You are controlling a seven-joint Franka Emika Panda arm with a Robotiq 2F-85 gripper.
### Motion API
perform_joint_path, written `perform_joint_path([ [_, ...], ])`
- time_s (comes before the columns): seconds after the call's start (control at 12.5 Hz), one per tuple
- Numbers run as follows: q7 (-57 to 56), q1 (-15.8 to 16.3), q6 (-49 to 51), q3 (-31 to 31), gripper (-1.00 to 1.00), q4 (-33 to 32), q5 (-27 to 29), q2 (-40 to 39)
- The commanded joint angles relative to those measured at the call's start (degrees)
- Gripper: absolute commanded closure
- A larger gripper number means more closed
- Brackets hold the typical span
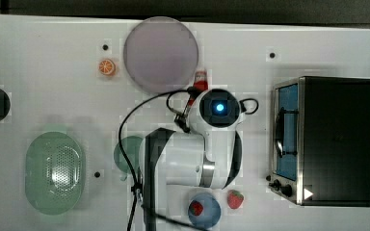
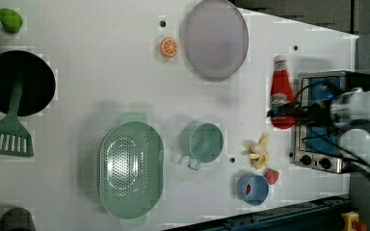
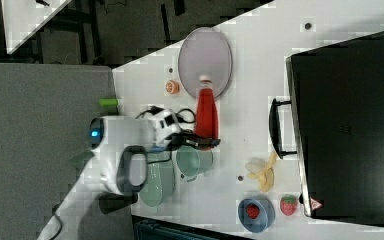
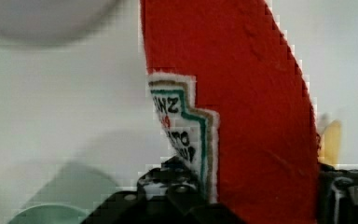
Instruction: Pick ketchup from plate and place it on table.
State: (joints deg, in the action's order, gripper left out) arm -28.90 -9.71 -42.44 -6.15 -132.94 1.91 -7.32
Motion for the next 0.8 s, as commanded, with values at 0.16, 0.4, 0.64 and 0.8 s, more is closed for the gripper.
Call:
perform_joint_path([
  [0.16, 3.3, -0.2, -7.7, 0.2, -0.27, -1.4, 0.1, -2.6],
  [0.4, 3.3, -0.2, -11.5, 0.2, -0.27, -1.7, 0.1, -6.4],
  [0.64, 3.3, -0.2, -12.9, 0.3, -0.74, -1.8, 0.1, -7.9],
  [0.8, 3.2, -0.2, -12.7, 0.1, -1.00, -1.5, 0.1, -6.9],
])
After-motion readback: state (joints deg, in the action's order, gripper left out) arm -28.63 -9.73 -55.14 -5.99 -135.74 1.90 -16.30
